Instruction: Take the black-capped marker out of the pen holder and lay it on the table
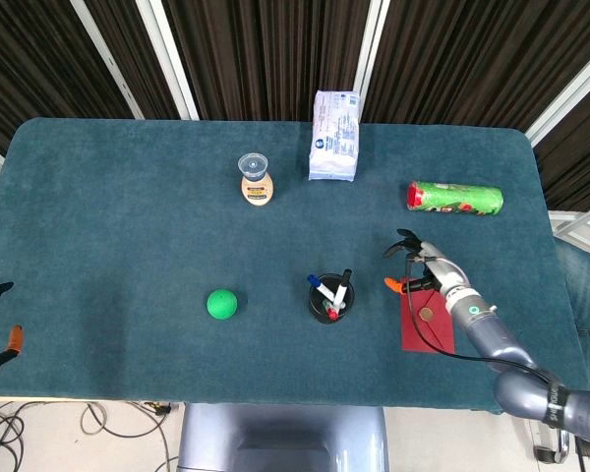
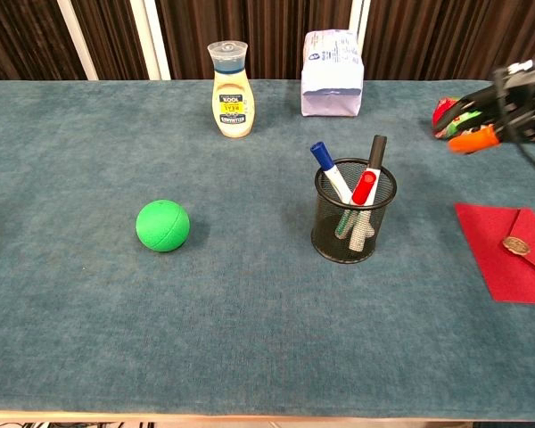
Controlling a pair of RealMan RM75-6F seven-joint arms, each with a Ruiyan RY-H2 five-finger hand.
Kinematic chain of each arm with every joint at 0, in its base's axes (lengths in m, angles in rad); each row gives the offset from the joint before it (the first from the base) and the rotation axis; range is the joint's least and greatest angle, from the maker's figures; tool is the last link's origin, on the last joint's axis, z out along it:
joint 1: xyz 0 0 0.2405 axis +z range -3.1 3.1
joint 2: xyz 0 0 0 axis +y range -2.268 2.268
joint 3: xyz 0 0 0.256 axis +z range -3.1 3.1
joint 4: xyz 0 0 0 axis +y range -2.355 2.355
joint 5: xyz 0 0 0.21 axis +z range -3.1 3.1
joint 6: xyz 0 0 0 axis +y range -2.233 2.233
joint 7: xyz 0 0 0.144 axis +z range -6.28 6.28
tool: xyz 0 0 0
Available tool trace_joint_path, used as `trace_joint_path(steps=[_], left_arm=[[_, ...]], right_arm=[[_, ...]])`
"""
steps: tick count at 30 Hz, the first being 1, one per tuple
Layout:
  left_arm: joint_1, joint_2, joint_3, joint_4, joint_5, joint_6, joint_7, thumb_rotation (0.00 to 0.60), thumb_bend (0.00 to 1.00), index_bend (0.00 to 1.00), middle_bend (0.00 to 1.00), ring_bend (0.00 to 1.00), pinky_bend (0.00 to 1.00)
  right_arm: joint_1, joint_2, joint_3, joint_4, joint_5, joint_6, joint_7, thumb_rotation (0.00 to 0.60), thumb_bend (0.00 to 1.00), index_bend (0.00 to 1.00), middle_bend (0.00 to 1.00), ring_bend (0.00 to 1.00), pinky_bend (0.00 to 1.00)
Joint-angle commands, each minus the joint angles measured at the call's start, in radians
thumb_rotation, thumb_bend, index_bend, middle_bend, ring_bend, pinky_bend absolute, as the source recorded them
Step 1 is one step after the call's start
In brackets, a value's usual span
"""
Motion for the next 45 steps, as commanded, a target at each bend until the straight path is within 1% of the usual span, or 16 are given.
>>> trace_joint_path(steps=[1,7,14,20,30,36,45], left_arm=[[-0.001,0.0,0.0,0.001,-0.002,-0.003,-0.001,0.6,0.46,0.15,0.03,0.08,0.05],[-0.006,-0.001,0.0,0.003,-0.006,-0.012,0.002,0.6,0.46,0.15,0.03,0.08,0.05],[-0.007,0.001,-0.002,0.002,-0.009,-0.015,-0.002,0.6,0.46,0.15,0.03,0.08,0.05],[-0.007,0.002,-0.002,0.001,-0.01,-0.015,-0.003,0.6,0.46,0.15,0.03,0.08,0.05],[-0.008,0.003,-0.002,0.0,-0.012,-0.015,-0.003,0.6,0.46,0.15,0.03,0.08,0.05],[-0.008,0.004,-0.003,0.0,-0.013,-0.016,-0.005,0.6,0.46,0.15,0.03,0.08,0.05],[-0.008,0.006,-0.004,-0.001,-0.015,-0.016,-0.008,0.6,0.46,0.15,0.03,0.08,0.05]], right_arm=[[0.048,-0.049,-0.012,0.011,0.075,0.014,-0.072,0.6,0.38,0.39,0.0,0.0,0.16],[0.105,-0.084,-0.03,-0.01,0.175,0.045,-0.185,0.6,0.37,0.39,0.0,0.0,0.16],[0.132,-0.097,-0.019,-0.036,0.238,0.086,-0.24,0.6,0.37,0.41,0.0,0.0,0.16],[0.135,-0.085,-0.005,-0.06,0.261,0.091,-0.252,0.6,0.37,0.41,0.0,0.0,0.16],[0.146,-0.059,0.005,-0.091,0.278,0.044,-0.262,0.6,0.36,0.41,0.0,0.0,0.16],[0.152,-0.059,0.007,-0.106,0.283,0.032,-0.264,0.6,0.36,0.41,0.0,0.0,0.16],[0.176,-0.088,0.001,-0.087,0.314,0.06,-0.295,0.6,0.36,0.43,0.0,0.0,0.16]])
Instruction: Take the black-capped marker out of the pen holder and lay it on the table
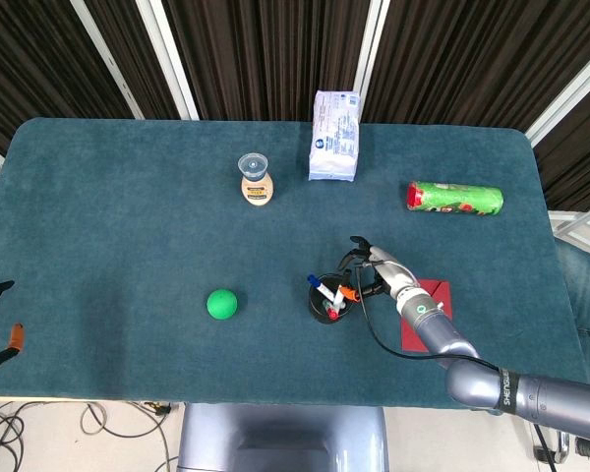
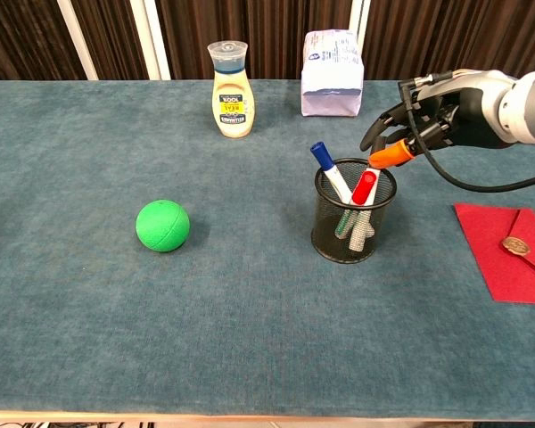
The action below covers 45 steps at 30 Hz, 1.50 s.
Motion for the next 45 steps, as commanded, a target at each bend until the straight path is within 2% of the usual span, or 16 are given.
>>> trace_joint_path(steps=[1,7,22,28,45], left_arm=[[0.0,0.0,0.0,0.0,0.0,0.0,0.0,0.6,0.46,0.15,0.03,0.08,0.05],[0.0,0.0,0.001,-0.001,0.002,0.0,-0.001,0.6,0.46,0.15,0.02,0.08,0.05],[-0.001,0.0,0.001,-0.001,-0.003,-0.002,0.0,0.6,0.46,0.15,0.03,0.08,0.05],[-0.001,0.0,0.0,-0.001,-0.004,-0.002,0.0,0.6,0.46,0.15,0.03,0.08,0.05],[-0.001,0.002,-0.001,-0.001,-0.005,-0.001,-0.002,0.6,0.46,0.15,0.03,0.08,0.05]], right_arm=[[0.007,-0.007,-0.007,0.011,0.009,0.007,-0.014,0.6,0.36,0.44,0.0,0.0,0.16],[0.006,-0.007,-0.018,0.018,0.019,0.014,-0.028,0.6,0.36,0.46,0.0,0.0,0.16],[0.013,-0.023,-0.006,0.032,0.027,0.004,-0.03,0.6,0.36,0.49,0.0,0.0,0.16],[0.018,-0.031,-0.005,0.039,0.036,0.005,-0.035,0.6,0.39,0.52,0.0,0.0,0.16],[0.015,-0.016,0.002,0.023,0.037,0.007,-0.039,0.6,0.4,0.57,0.0,0.0,0.16]])
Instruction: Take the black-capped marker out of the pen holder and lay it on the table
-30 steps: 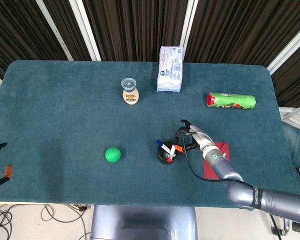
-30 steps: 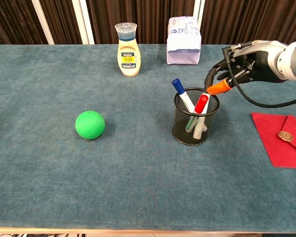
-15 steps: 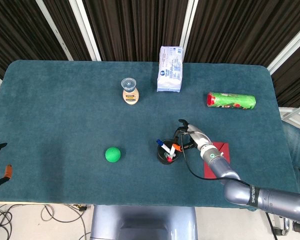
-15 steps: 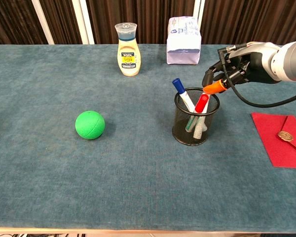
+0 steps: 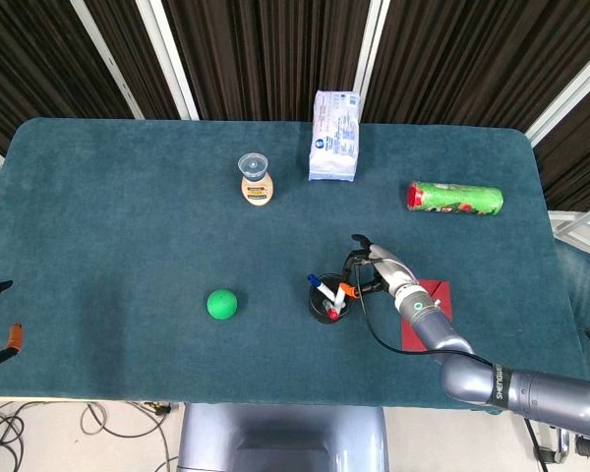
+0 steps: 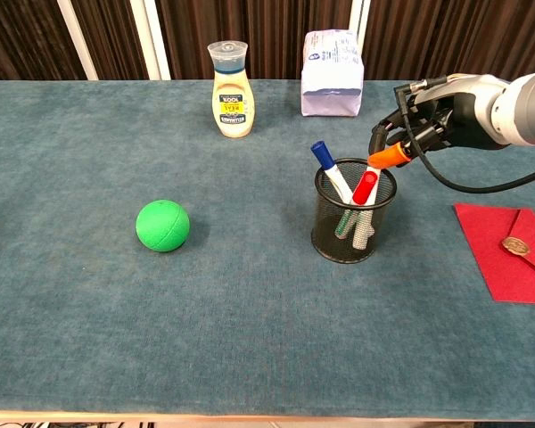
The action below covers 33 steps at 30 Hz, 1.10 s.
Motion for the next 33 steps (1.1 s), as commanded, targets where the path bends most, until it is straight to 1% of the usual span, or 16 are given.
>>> trace_joint_path(steps=[1,5,8,11,15,18,22,25,28,33], left_arm=[[0.0,0.0,0.0,0.0,0.0,0.001,-0.001,0.6,0.46,0.15,0.02,0.08,0.05],[0.0,0.001,0.0,-0.002,0.001,0.0,-0.003,0.6,0.46,0.15,0.03,0.08,0.05],[0.001,0.002,0.001,-0.002,0.003,0.001,-0.004,0.6,0.46,0.15,0.03,0.08,0.05],[0.0,0.002,0.001,-0.003,0.002,-0.001,-0.004,0.6,0.46,0.15,0.03,0.08,0.05],[0.0,0.001,0.002,-0.003,0.005,0.001,-0.001,0.6,0.46,0.15,0.03,0.08,0.05],[0.001,0.0,0.003,-0.004,0.006,0.002,0.0,0.6,0.46,0.15,0.03,0.08,0.05],[0.001,0.0,0.004,-0.005,0.007,0.002,0.0,0.6,0.46,0.15,0.03,0.08,0.05],[0.0,-0.001,0.003,-0.006,0.007,0.003,0.002,0.6,0.46,0.15,0.03,0.08,0.05],[0.0,-0.001,0.003,-0.006,0.005,0.002,0.003,0.6,0.46,0.15,0.03,0.08,0.05],[-0.001,-0.003,0.003,-0.006,0.004,0.002,0.006,0.6,0.46,0.15,0.02,0.08,0.05]], right_arm=[[-0.002,0.009,0.007,-0.009,-0.004,0.003,0.003,0.6,0.41,0.57,0.0,0.0,0.16],[-0.008,0.042,0.021,-0.043,-0.012,0.013,0.005,0.6,0.41,0.58,0.0,0.0,0.16],[-0.018,0.083,0.038,-0.083,-0.02,0.024,0.012,0.6,0.41,0.58,0.0,0.0,0.16],[-0.034,0.141,0.062,-0.128,-0.029,0.03,0.028,0.6,0.41,0.58,0.0,0.0,0.16],[-0.068,0.239,0.108,-0.182,-0.04,0.021,0.077,0.6,0.41,0.58,0.0,0.0,0.16],[-0.1,0.307,0.141,-0.201,-0.052,0.003,0.126,0.6,0.41,0.58,0.0,0.0,0.16],[-0.14,0.375,0.164,-0.205,-0.078,-0.024,0.172,0.6,0.41,0.58,0.0,0.0,0.16],[-0.17,0.413,0.168,-0.194,-0.104,-0.058,0.203,0.6,0.41,0.58,0.0,0.0,0.16],[-0.194,0.429,0.157,-0.174,-0.137,-0.091,0.221,0.6,0.41,0.58,0.0,0.0,0.16],[-0.225,0.41,0.14,-0.135,-0.208,-0.149,0.258,0.6,0.41,0.58,0.0,0.0,0.16]])
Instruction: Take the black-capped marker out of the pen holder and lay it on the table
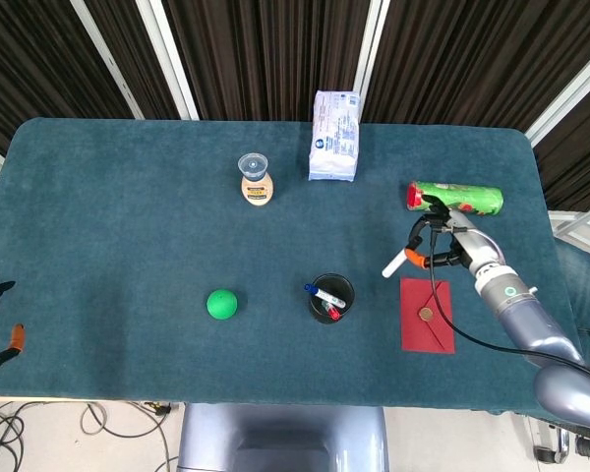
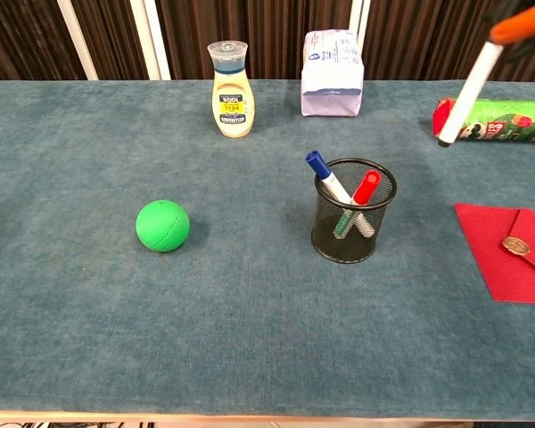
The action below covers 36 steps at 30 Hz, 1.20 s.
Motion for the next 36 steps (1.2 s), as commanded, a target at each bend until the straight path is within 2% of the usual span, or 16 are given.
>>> trace_joint_path(steps=[1,6,13,20,27,30,34,36], left_arm=[[0.0,0.0,0.0,0.0,-0.001,0.0,0.002,0.6,0.46,0.15,0.02,0.08,0.05],[0.0,0.0,-0.001,-0.001,-0.002,0.001,0.002,0.6,0.46,0.15,0.03,0.08,0.05],[0.0,0.003,-0.003,-0.001,-0.004,0.001,-0.005,0.6,0.46,0.15,0.02,0.08,0.05],[0.001,0.006,-0.003,-0.003,-0.002,0.001,-0.01,0.6,0.46,0.15,0.03,0.08,0.05],[0.001,0.007,-0.003,-0.004,0.001,0.002,-0.012,0.6,0.46,0.15,0.03,0.08,0.05],[0.002,0.008,-0.003,-0.003,0.001,0.004,-0.015,0.6,0.46,0.15,0.03,0.08,0.05],[0.002,0.009,-0.004,-0.004,0.0,0.005,-0.015,0.6,0.46,0.15,0.03,0.08,0.05],[0.002,0.009,-0.004,-0.004,0.0,0.005,-0.016,0.6,0.46,0.15,0.03,0.08,0.05]], right_arm=[[-0.021,-0.027,-0.025,0.037,-0.063,-0.04,0.013,0.6,0.41,0.58,0.0,0.0,0.16],[-0.007,-0.103,-0.075,0.088,-0.132,-0.037,-0.037,0.6,0.41,0.58,0.0,0.0,0.16],[0.044,-0.187,-0.125,0.15,-0.137,-0.025,-0.109,0.6,0.4,0.58,0.0,0.0,0.16],[0.114,-0.231,-0.195,0.167,-0.089,0.018,-0.248,0.6,0.39,0.58,0.0,0.0,0.16],[0.189,-0.266,-0.257,0.153,0.014,0.105,-0.411,0.6,0.36,0.57,0.0,0.0,0.16],[0.217,-0.284,-0.271,0.144,0.066,0.134,-0.462,0.6,0.34,0.49,0.0,0.0,0.16],[0.246,-0.301,-0.278,0.135,0.122,0.156,-0.501,0.6,0.24,0.24,0.0,0.0,0.16],[0.254,-0.309,-0.271,0.13,0.144,0.174,-0.506,0.6,0.21,0.16,0.0,0.0,0.16]])
